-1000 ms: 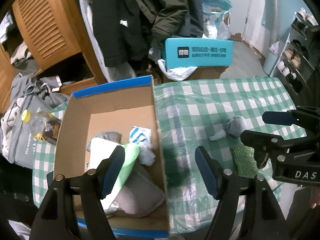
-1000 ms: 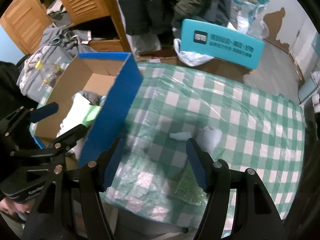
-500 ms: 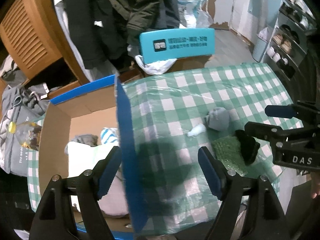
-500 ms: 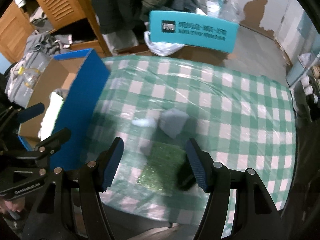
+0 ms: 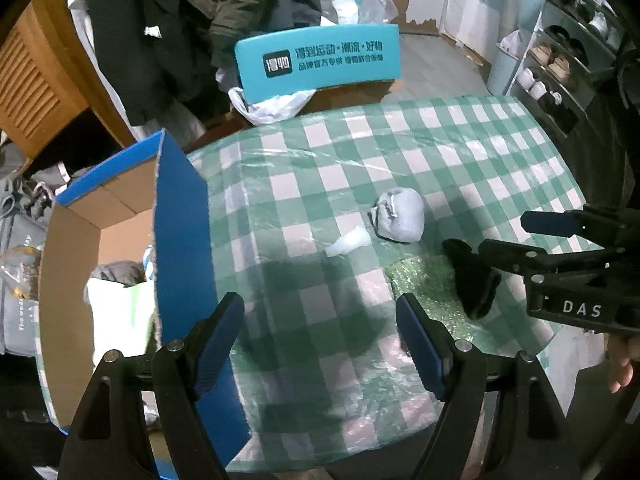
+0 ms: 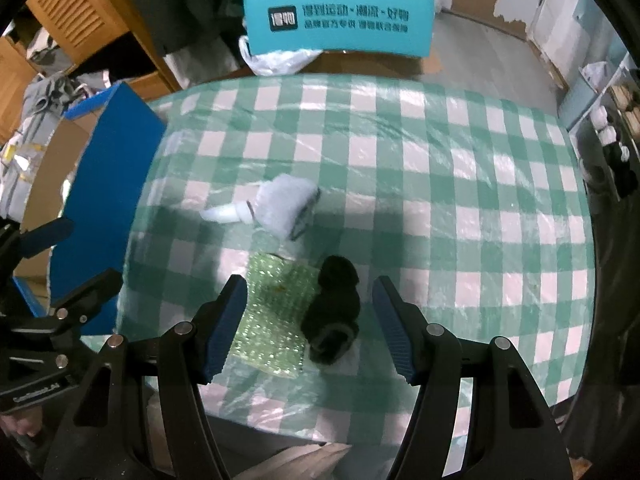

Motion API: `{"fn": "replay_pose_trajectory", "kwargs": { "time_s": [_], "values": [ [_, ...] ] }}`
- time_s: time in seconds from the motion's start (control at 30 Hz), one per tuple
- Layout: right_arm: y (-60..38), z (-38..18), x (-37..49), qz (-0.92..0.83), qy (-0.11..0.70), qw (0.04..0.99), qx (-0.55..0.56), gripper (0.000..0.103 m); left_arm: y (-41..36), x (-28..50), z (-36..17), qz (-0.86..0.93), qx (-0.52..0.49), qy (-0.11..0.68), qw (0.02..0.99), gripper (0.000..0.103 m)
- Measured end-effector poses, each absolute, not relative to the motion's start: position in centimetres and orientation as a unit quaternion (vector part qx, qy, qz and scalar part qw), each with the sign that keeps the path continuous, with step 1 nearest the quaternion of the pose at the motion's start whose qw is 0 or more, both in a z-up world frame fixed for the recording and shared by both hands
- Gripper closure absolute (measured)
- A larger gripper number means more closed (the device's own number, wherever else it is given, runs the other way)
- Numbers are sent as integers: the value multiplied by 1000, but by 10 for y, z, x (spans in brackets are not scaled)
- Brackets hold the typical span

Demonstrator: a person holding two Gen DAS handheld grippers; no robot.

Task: Organize soft objects
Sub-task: 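Withdraw both grippers from the box toward the items on the table, then grasp the black knit item with the right gripper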

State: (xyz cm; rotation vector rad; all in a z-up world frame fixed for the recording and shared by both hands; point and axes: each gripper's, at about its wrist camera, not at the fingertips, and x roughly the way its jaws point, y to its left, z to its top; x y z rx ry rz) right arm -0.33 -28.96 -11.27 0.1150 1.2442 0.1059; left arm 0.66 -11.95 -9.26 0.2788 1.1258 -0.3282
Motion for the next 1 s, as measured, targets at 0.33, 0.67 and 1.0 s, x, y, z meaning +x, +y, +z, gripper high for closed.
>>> {"fn": "replay_pose_trajectory", "kwargs": {
  "time_s": [0.33, 0.67, 1.0],
  "values": [
    [-296, -138, -1, 49, 601, 795, 66, 38, -126, 14, -117, -155, 120, 561, 804, 23],
    [-291, -173, -3, 60, 630, 771, 71, 38, -132, 20, -140, -151, 113, 585, 788, 23],
    [-290, -193, -3, 61, 645, 759, 67, 38, -141, 20, -150, -155, 127, 593, 780, 23]
  ]
}}
